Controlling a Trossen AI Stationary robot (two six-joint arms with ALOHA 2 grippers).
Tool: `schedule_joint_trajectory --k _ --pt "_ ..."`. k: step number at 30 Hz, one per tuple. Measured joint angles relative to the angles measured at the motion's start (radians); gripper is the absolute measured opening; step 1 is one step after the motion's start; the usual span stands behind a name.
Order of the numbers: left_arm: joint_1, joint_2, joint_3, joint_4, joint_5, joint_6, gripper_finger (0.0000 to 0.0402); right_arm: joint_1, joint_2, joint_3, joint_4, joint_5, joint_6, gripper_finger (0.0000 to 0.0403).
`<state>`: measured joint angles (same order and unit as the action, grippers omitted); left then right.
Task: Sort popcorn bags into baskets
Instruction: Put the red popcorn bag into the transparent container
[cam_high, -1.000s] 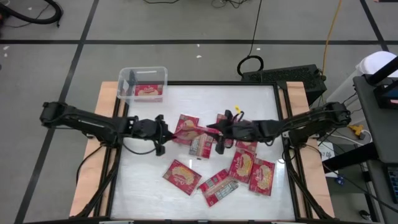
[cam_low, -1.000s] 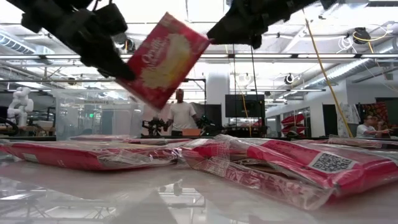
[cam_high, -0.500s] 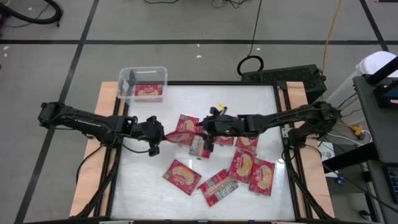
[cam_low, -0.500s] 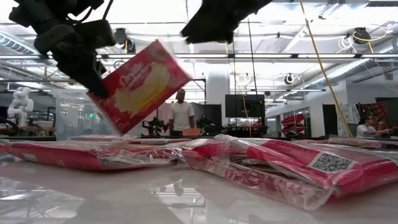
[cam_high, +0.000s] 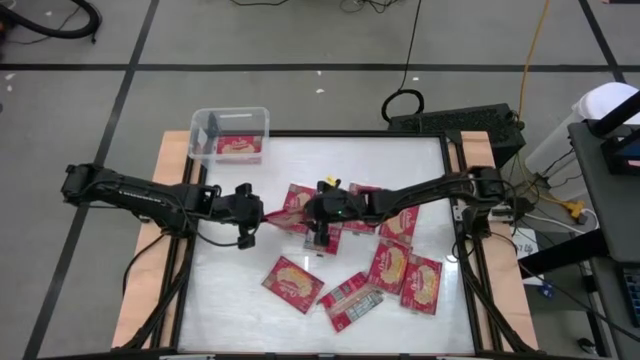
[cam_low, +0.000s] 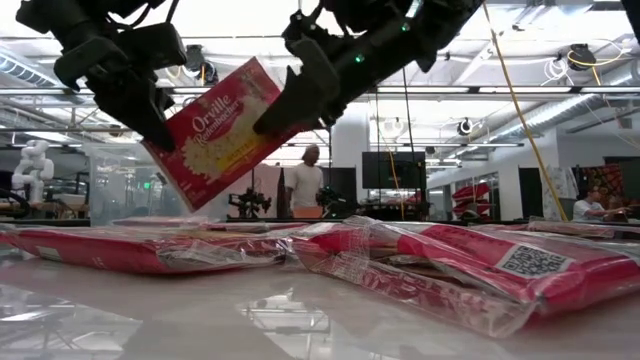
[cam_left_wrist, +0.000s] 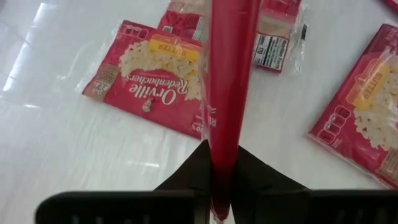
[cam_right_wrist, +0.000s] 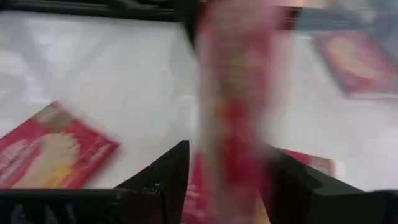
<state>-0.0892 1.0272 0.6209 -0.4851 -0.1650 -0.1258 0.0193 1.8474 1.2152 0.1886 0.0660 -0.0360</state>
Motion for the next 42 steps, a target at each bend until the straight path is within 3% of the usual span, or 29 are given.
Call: schedule_joint_trajectory --k 5,9,17,22,28,37,42 --pt "0.002 0.000 0.000 -0.003 -0.011 0.001 0.0032 0.000 0.017 0.000 0.026 -0.015 -0.006 0.0091" --pt "-0.005 0.000 0.000 0.004 -0.050 0.005 0.0059 -0.001 0.016 -0.017 0.043 -0.014 0.030 0.0019" --pt "-0.006 -0.038 0.058 -0.012 -0.099 -0.027 0.0186 0.002 0.016 -0.146 0.264 -0.014 0.157 0.0028" --pt "-0.034 -0.067 0.081 0.065 -0.109 0.005 0.0229 0.002 0.016 -0.251 0.480 -0.015 0.187 0.0009" --pt "-0.053 -0.001 0.081 0.208 -0.108 0.048 0.0234 0.013 0.016 -0.313 0.575 0.014 0.185 0.0020" --pt "-0.054 0.142 0.080 0.224 -0.132 0.089 0.0233 0.023 0.081 -0.317 0.656 0.061 0.155 0.0016" --pt "-0.054 0.168 0.079 0.212 -0.116 0.125 0.0185 0.022 0.100 -0.317 0.676 0.063 0.147 0.0022"
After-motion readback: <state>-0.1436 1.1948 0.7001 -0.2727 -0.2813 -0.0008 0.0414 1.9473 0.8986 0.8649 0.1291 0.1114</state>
